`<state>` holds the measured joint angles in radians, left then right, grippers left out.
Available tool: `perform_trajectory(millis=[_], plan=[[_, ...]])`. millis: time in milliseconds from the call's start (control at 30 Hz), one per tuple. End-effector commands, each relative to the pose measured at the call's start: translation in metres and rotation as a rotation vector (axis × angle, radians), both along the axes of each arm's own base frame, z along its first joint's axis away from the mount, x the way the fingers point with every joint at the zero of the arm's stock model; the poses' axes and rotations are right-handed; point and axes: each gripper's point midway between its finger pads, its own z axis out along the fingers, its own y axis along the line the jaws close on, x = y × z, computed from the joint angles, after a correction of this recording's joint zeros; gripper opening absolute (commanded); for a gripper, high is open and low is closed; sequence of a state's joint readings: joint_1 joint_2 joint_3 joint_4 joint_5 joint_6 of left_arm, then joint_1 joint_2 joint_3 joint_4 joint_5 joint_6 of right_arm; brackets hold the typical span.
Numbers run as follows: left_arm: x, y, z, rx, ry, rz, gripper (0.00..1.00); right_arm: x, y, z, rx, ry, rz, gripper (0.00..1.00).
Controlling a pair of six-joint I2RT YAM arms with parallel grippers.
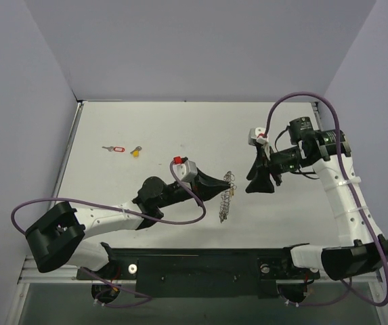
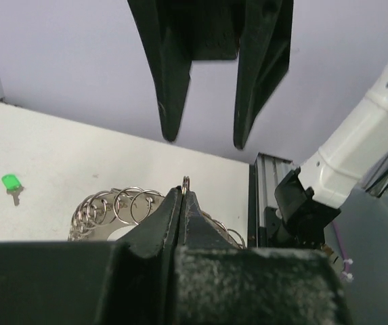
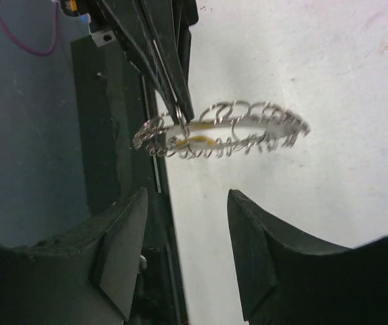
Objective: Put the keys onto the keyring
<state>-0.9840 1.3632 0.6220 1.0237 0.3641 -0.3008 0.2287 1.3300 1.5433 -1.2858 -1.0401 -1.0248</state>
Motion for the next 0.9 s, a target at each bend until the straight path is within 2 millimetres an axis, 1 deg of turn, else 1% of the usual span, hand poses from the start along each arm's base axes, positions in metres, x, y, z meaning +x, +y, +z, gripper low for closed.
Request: perform_trajectory(millis=[0,33,67,100,200,300,467,600,767,867], plan=[[-0.01,0.022,0.08,-0.299,-0.073,-0.01,0.0,-0.018,0.018,0.016,0.207,0.256,-0.211,0.46],[-0.011,0.023,0.083,-0.318,-0.074,-0.009,0.0,-0.012,0.022,0.013,0.243,0.298,-0.246,0.45],[-0.011,0.024,0.084,-0.324,-0.068,-0.011,0.0,-0.014,0.024,0.016,0.267,0.307,-0.254,0.44],[-0.011,0.025,0.087,-0.336,-0.07,-0.009,0.0,-0.012,0.026,0.014,0.285,0.341,-0.277,0.44],[-0.01,0.027,0.091,-0.363,-0.051,-0.006,0.0,-0.01,0.028,0.019,0.32,0.35,-0.291,0.42],[-0.009,0.027,0.094,-0.374,-0.04,0.001,0.0,-0.006,0.032,0.029,0.358,0.38,-0.298,0.41],[-0.009,0.026,0.097,-0.385,-0.013,-0.002,0.0,-0.011,0.036,0.041,0.396,0.378,-0.24,0.42],[-0.01,0.026,0.1,-0.399,0.001,-0.007,0.0,-0.014,0.036,0.042,0.41,0.379,-0.216,0.43],[-0.01,0.027,0.104,-0.411,0.011,-0.009,0.0,-0.016,0.036,0.041,0.412,0.383,-0.215,0.4],[-0.01,0.027,0.105,-0.416,0.019,-0.01,0.0,-0.015,0.036,0.042,0.414,0.375,-0.214,0.34]])
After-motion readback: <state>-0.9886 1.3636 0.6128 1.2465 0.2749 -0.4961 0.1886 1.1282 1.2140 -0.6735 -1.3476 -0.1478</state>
